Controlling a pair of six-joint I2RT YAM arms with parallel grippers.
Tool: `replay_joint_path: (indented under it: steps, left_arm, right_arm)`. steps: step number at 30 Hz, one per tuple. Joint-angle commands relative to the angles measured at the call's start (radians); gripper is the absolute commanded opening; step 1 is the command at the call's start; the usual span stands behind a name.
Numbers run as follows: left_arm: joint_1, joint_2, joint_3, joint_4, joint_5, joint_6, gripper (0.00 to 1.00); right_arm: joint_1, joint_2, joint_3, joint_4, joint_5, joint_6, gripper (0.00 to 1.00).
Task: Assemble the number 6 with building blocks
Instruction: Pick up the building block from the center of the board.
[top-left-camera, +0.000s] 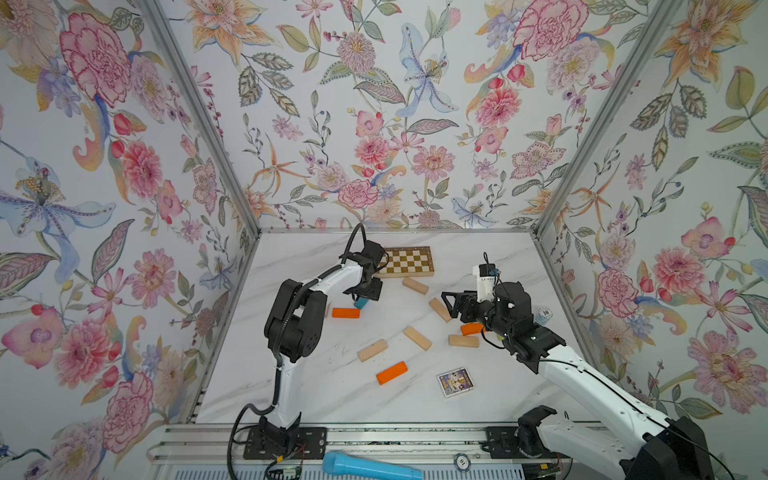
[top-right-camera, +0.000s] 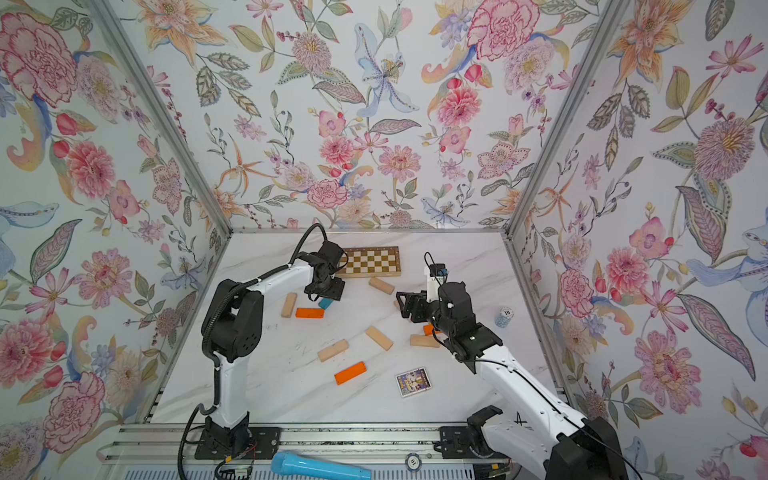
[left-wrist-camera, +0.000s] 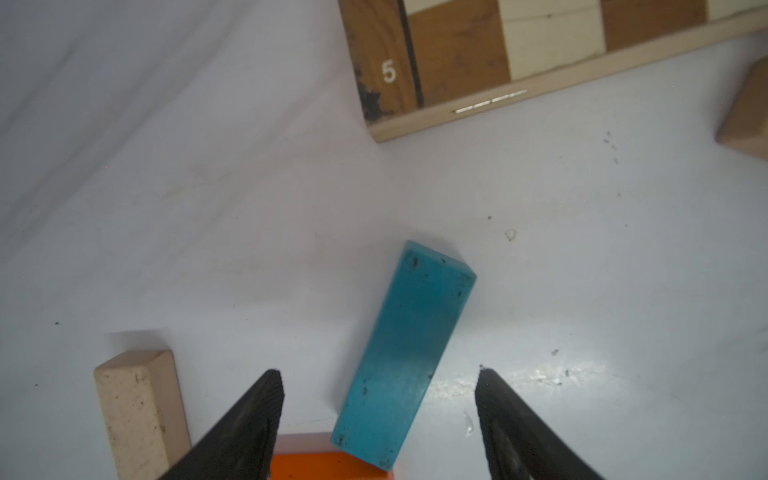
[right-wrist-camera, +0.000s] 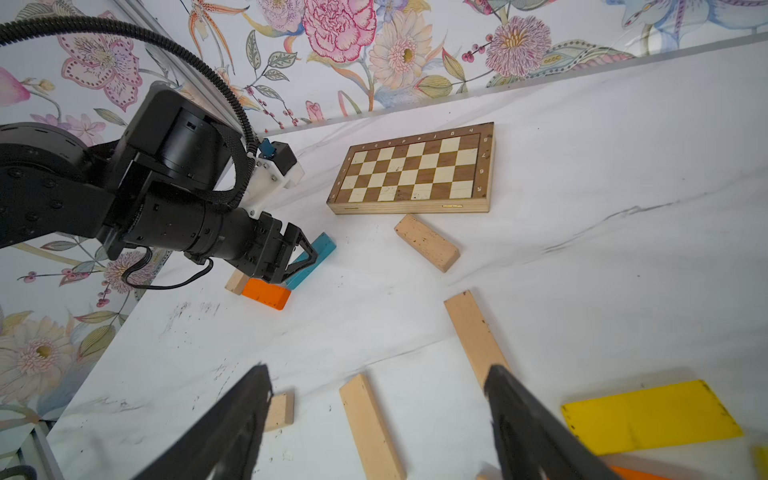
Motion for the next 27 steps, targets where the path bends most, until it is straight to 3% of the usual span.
replay_joint_path:
  steps: [1,17,22,27]
  left_arm:
    - [0.008,0.026,0.043,-0.030,0.042,0.065,0.74]
    - [-0.005,0.073,0.034,-0.033,0.105,0.075,0.66]
    - [-0.014,0.098,0.045,-0.040,0.101,0.068,0.52]
    - [-0.053,0.124,0.092,-0.063,0.094,0.062,0.33]
  right_arm:
    - [-0.006,-0.015,-0.014,-0.027,-0.005,0.001,0.83]
    - [-0.007,0.017,-0.008,-0.003,-0.014,0.033,0.83]
    - [-0.006,0.015,-0.014,-0.005,-0.009,0.038,0.82]
    - [-0.006,0.013,-0.015,-0.001,-0.003,0.040,0.82]
